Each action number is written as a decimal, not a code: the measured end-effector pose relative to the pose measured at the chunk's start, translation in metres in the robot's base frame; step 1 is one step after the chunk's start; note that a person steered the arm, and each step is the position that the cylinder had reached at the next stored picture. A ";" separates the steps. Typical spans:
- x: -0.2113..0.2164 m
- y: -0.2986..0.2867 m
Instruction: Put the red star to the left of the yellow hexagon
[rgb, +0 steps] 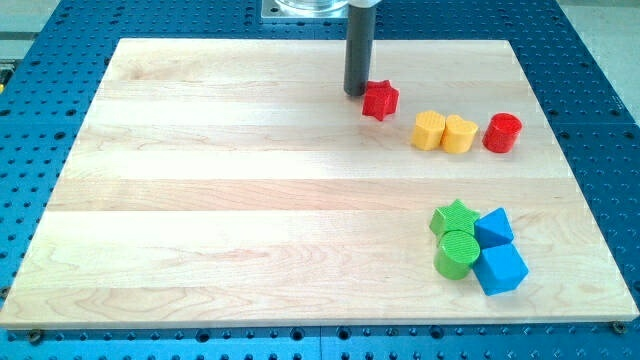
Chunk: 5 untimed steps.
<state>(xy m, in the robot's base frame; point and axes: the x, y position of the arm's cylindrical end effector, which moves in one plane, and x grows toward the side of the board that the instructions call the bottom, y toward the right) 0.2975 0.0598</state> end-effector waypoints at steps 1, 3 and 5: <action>0.007 0.014; 0.040 0.014; 0.060 0.013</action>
